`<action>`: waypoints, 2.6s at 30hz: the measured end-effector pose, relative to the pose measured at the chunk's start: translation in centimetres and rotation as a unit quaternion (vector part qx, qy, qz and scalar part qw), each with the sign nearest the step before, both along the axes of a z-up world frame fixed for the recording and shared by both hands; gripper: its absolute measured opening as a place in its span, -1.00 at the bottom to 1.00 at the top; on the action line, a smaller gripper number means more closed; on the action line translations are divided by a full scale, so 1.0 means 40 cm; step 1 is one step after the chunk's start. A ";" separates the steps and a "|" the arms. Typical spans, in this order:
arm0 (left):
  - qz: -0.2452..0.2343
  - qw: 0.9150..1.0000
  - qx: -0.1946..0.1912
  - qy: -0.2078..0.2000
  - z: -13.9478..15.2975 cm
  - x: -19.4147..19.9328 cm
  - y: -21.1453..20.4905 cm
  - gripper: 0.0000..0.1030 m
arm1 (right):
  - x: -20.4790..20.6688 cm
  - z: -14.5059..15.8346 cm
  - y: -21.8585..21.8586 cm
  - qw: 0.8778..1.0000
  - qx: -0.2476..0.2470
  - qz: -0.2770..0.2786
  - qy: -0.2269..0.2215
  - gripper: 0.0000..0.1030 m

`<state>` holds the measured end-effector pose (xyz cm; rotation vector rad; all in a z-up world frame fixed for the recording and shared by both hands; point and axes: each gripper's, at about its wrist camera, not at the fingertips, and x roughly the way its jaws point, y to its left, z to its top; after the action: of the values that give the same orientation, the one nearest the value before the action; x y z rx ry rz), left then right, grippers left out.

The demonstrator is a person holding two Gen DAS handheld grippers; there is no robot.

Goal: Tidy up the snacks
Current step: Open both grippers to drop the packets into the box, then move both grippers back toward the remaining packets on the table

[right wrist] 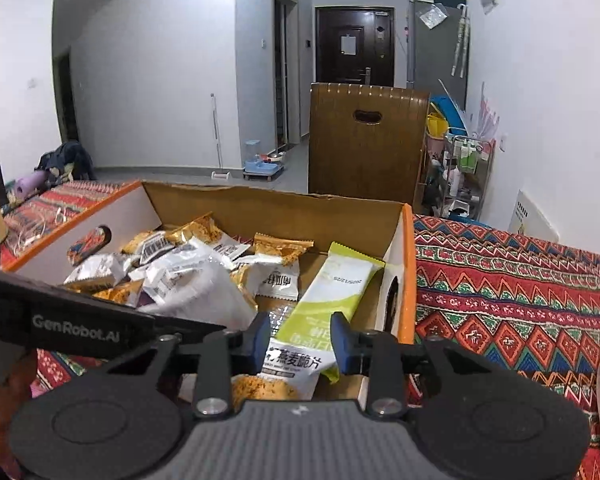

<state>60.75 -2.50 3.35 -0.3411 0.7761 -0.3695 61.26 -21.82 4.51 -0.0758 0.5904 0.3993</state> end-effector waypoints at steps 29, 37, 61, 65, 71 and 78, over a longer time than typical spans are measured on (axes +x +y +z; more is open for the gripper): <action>0.072 0.983 0.085 -0.144 0.240 -0.701 0.120 0.58 | -0.598 0.188 -0.076 0.998 0.024 0.017 -0.052 0.36; 0.127 0.981 0.093 -0.116 0.161 -0.939 0.170 0.62 | -0.873 0.114 -0.097 0.999 0.021 0.014 -0.039 0.55; 0.145 0.984 0.089 -0.044 0.044 -1.008 0.196 0.62 | -1.012 -0.046 -0.184 0.996 0.038 -0.064 0.051 0.71; 0.144 0.985 0.091 -0.035 0.033 -0.941 0.208 0.62 | -0.940 -0.058 -0.194 0.994 0.049 -0.077 0.063 0.71; 0.143 0.987 0.071 -0.005 0.005 -0.792 0.243 0.62 | -0.818 -0.068 -0.229 0.985 0.121 -0.100 0.071 0.77; 0.132 0.989 0.063 0.011 -0.015 -0.605 0.267 0.62 | -0.664 -0.067 -0.205 0.981 0.140 -0.100 0.083 0.76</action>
<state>36.56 8.17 2.76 -0.3248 0.7610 -0.0683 34.72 -30.03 1.83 0.2880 0.6945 0.2906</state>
